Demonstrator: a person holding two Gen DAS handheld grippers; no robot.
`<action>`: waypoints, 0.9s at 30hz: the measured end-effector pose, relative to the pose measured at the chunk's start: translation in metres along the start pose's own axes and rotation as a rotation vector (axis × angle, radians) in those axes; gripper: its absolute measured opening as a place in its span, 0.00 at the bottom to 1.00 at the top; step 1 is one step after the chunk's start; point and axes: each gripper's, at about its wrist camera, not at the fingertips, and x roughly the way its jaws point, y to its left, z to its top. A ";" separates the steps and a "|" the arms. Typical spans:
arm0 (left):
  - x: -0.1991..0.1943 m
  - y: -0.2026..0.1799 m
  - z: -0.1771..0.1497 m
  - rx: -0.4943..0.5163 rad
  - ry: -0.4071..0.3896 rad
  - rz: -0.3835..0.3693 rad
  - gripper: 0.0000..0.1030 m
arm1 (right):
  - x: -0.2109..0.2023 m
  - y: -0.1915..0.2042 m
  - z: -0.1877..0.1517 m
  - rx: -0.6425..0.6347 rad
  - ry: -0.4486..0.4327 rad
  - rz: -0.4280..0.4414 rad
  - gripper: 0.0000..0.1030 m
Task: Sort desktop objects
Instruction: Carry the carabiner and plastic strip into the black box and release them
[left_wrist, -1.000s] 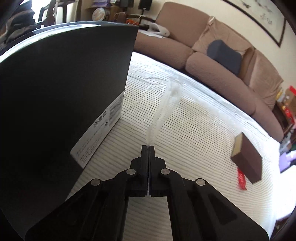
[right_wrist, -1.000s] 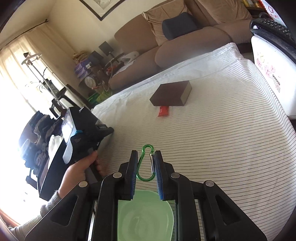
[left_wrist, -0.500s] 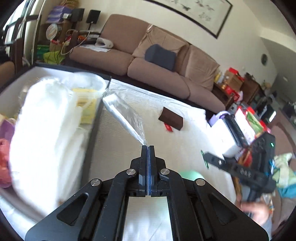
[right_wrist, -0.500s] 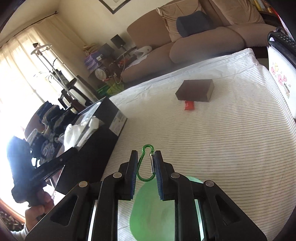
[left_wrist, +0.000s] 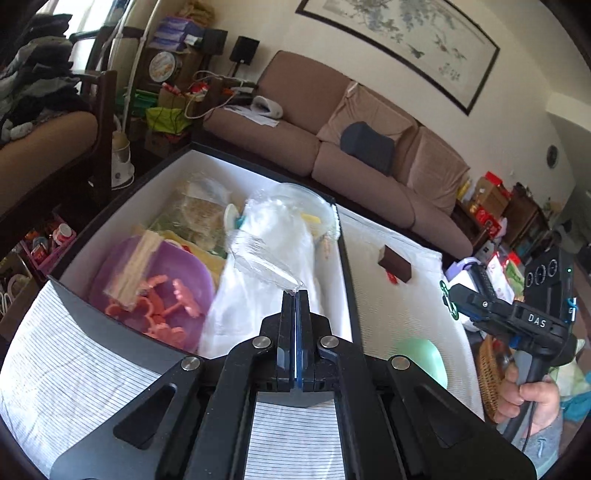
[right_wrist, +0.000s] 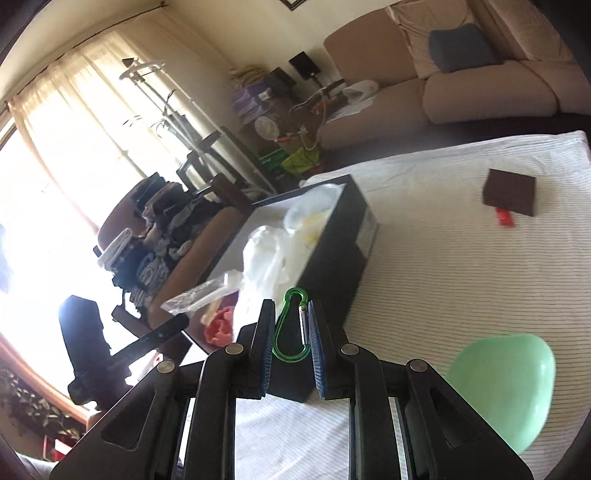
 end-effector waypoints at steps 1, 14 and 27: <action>-0.001 0.013 0.004 -0.014 0.009 0.000 0.00 | 0.013 0.011 0.002 -0.006 0.014 0.011 0.17; 0.036 0.130 0.025 -0.025 0.110 0.112 0.00 | 0.244 0.093 0.005 0.039 0.310 -0.022 0.17; 0.026 0.122 0.019 0.039 0.159 0.049 0.01 | 0.267 0.107 -0.001 -0.086 0.366 -0.174 0.31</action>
